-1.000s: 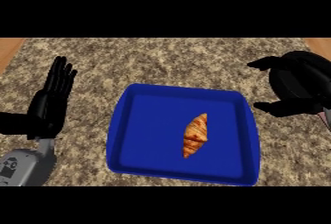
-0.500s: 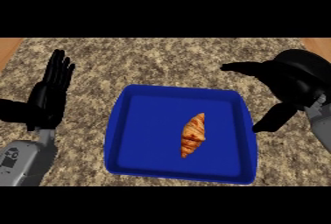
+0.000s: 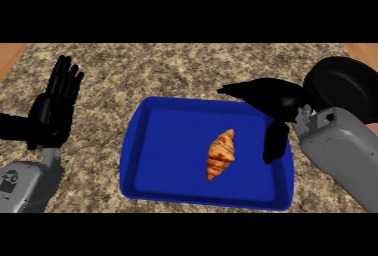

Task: Pick the croissant from the tray and place it in the pot

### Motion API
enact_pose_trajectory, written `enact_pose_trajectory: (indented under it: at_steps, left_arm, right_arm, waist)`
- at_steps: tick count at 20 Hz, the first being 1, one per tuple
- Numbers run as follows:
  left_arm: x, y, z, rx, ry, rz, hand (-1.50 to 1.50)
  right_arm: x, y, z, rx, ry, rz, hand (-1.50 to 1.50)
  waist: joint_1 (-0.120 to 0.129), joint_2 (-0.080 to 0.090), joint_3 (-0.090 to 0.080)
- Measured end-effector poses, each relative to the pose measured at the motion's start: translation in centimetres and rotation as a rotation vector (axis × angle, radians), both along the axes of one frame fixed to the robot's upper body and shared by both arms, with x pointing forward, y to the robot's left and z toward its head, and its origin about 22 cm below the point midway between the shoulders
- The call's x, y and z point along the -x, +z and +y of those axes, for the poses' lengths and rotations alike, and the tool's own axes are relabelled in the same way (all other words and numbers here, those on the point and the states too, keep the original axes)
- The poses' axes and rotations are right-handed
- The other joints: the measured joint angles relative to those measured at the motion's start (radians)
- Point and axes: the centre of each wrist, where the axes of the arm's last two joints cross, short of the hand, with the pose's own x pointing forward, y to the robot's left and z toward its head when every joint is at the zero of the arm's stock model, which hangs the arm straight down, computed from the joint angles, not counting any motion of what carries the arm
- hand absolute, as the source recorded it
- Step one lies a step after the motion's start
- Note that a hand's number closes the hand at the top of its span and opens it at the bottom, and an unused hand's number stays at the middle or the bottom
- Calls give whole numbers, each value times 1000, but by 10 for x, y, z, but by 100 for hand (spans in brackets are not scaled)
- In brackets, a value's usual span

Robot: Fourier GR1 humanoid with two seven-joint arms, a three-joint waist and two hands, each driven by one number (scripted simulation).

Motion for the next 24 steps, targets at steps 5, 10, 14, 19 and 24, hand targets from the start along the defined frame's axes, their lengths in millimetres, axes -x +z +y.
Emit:
enact_pose_trajectory:
  at_steps: [5, 10, 14, 19, 24]
  left_arm:
    - [0, 4, 4, 0, 2, 0, 0]
    - [-4, 7, 5, 4, 7, 0, 0]
    - [-3, 2, 5, 4, 9, 0, 0]
    - [-2, 2, 14, -2, 8, -6, 0]
    - [2, 5, 6, -2, 3, -4, 0]
  right_arm:
    - [2, -22, 25, 75, -34, 56, -150]
    - [11, -40, 37, 109, -52, 110, -150]
    - [11, -56, 39, 118, -52, 130, -150]
    - [19, -68, 47, 100, -27, 116, -150]
    - [17, -84, 52, 111, -23, 98, -150]
  waist:
    - [-4, 1, 1]
    - [-9, 0, 1]
    - [-8, 1, 1]
    - [-8, 1, 1]
    - [-6, 1, 1]
